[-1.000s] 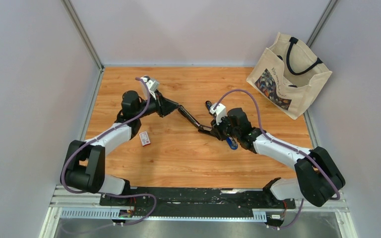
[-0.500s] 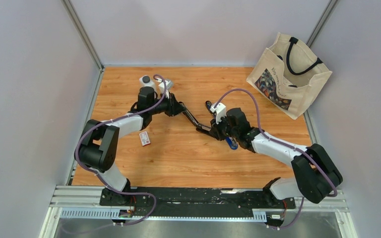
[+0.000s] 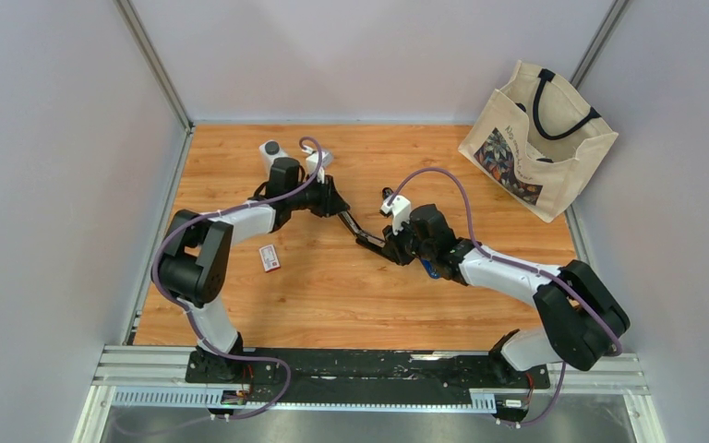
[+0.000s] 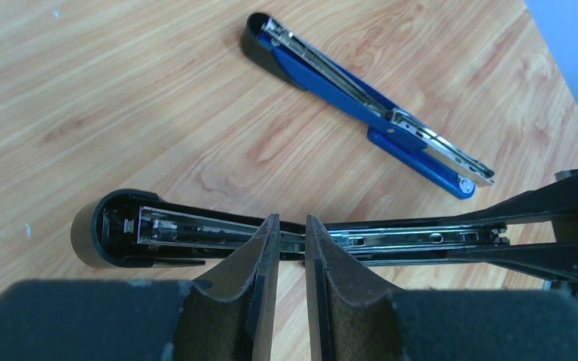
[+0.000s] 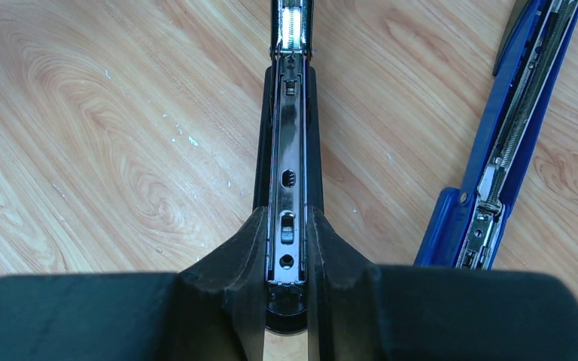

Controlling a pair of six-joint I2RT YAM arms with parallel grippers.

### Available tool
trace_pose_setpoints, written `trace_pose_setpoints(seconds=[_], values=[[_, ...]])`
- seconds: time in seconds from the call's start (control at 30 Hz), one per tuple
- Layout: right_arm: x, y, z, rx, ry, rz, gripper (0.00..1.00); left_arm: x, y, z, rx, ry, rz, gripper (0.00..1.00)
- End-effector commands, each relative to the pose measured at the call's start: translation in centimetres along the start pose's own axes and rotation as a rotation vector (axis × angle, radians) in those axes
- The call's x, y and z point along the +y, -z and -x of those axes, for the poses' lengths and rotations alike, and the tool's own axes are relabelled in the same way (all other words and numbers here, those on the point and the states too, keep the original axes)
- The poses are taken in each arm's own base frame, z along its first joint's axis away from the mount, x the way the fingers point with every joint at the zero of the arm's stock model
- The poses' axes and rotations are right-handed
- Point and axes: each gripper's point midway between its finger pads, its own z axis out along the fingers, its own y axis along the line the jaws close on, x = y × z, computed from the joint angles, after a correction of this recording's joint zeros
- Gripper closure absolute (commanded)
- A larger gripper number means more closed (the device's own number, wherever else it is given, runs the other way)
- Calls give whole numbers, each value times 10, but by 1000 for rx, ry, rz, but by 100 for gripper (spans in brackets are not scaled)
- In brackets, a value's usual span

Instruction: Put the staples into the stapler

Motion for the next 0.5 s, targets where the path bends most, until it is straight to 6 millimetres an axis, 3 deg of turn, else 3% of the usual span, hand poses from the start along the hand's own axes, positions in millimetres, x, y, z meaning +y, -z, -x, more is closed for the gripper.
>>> trace_pose_setpoints(seconds=[0.0, 0.47], values=[[-2, -5, -7, 39, -21, -18, 100, 4, -4, 0, 28, -21, 18, 73], [11, -18, -29, 120, 13, -18, 100, 10, -9, -12, 86, -1, 38, 73]])
